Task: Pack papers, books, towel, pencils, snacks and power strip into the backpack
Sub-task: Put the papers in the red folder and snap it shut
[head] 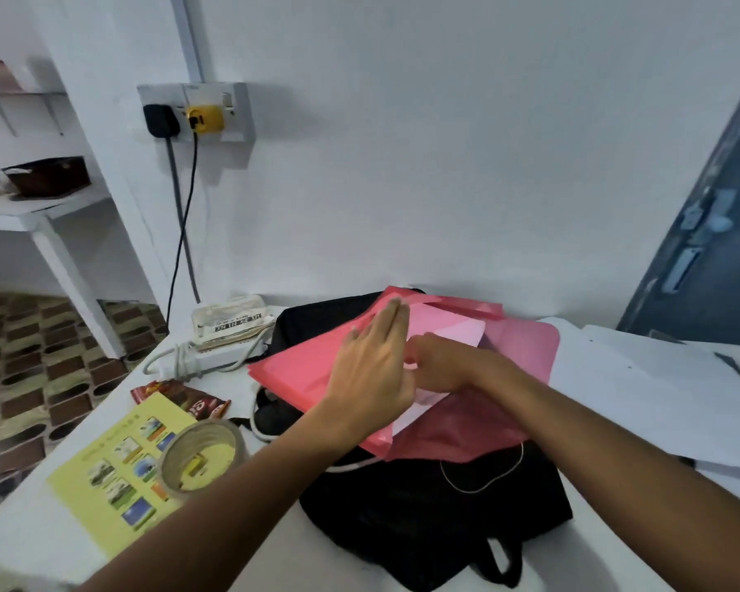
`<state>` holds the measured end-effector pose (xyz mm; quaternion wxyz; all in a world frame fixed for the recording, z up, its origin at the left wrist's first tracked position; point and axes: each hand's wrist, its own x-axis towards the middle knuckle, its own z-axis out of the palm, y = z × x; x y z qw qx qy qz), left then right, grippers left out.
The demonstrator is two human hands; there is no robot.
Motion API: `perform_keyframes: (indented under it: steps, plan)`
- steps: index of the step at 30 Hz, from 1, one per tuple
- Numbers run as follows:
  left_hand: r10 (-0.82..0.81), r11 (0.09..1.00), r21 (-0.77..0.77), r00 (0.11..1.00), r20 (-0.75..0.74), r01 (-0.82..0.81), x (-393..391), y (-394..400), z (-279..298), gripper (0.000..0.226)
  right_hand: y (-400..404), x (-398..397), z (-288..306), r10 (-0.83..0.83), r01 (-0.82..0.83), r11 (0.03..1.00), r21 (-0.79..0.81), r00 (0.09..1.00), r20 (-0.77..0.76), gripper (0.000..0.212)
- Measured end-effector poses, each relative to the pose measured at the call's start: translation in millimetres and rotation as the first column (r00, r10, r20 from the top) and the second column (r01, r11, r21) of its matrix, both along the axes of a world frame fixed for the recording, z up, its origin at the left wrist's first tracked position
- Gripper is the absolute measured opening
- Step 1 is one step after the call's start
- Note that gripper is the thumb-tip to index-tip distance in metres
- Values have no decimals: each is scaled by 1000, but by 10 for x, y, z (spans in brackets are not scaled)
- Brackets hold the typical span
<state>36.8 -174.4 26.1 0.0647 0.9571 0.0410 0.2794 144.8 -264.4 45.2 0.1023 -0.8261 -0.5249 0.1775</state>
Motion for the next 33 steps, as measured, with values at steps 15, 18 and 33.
perform_keyframes:
  steps: [15,18,33]
  plan:
    - [6,908,-419,1000,10,-1,663,-503,-377,89,-1891,633,-407,-621,617,776,132,784,-11,61]
    - [18,908,-418,1000,-18,-24,728,-512,-417,88,-1836,589,-668,-484,518,847,-121,845,228,88]
    - [50,941,-336,999,4,-46,661,-413,-310,81,-1625,568,-852,-341,495,843,-213,796,500,56]
